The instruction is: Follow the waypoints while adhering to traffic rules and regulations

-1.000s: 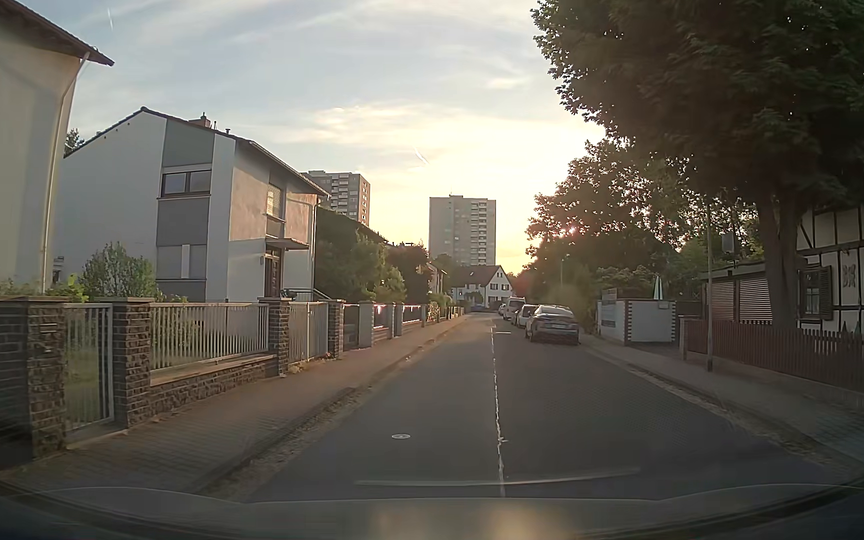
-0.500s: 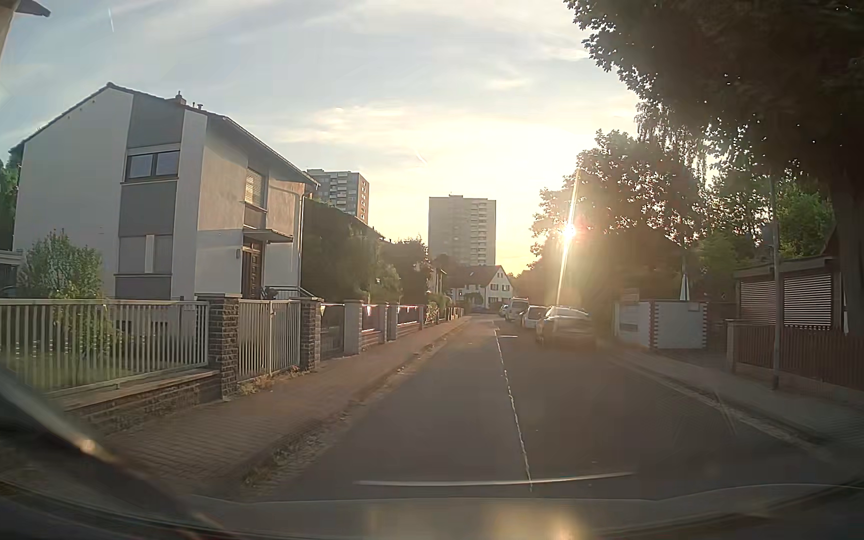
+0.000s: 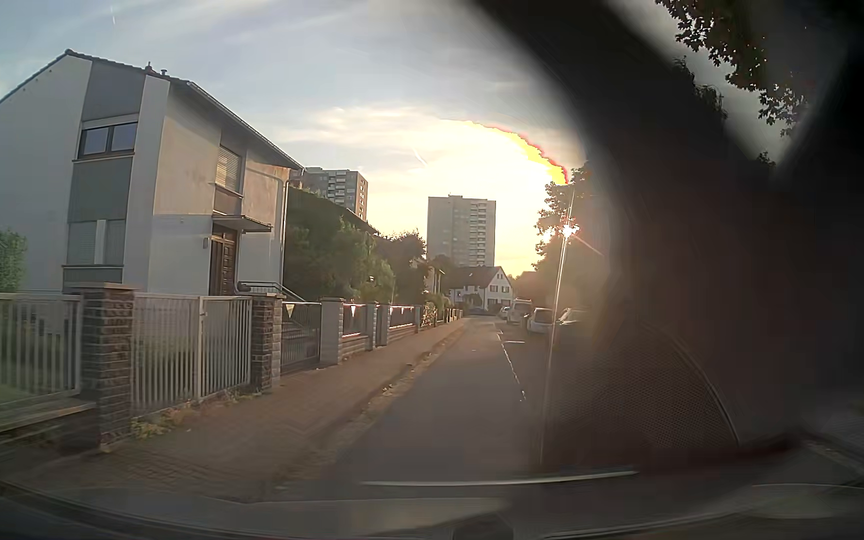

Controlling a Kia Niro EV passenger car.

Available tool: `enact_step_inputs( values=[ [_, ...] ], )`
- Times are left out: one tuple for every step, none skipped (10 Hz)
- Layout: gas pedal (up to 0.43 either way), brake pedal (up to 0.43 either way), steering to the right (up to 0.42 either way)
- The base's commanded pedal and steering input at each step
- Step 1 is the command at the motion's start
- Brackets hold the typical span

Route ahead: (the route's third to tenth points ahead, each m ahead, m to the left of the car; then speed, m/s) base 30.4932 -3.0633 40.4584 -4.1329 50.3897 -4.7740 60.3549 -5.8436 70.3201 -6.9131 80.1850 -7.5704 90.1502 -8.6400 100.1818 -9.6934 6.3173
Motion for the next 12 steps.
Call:
enact_step_inputs(
  values=[
    [0.087,0.0,0.063],
    [0.087,0.0,0.07],
    [0.079,0.0,0.068],
    [0.079,0.0,0.061],
    [0.067,0.0,0.05],
    [0.067,0.0,0.041],
    [0.067,0.0,0.031],
    [0.059,0.0,0.024],
    [0.047,0.0,0.018],
    [0.047,0.0,0.017],
    [0.047,0.0,0.017],
    [0.047,0.0,0.014]
  ],
)
